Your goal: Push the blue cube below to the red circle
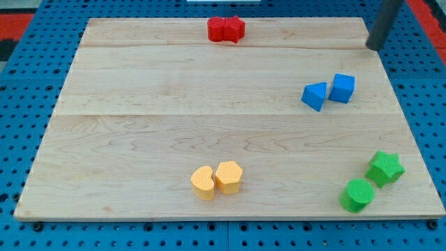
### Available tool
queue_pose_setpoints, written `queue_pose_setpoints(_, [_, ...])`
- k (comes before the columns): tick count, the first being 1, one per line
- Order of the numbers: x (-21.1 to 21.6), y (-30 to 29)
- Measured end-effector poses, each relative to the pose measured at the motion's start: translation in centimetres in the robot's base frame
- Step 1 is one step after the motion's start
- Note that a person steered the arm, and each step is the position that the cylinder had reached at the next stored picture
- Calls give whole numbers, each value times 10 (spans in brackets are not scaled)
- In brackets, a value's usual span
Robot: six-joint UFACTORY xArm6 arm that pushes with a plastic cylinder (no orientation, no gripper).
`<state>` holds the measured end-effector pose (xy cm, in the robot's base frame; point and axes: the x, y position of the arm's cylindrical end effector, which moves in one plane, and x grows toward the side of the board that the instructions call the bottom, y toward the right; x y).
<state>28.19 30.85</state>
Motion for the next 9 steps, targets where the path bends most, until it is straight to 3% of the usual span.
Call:
queue_pose_setpoints(1, [3, 28])
queue_pose_setpoints(6, [90, 34])
queue_pose_setpoints(7, [123, -23])
queue_pose_setpoints(9, [99, -169])
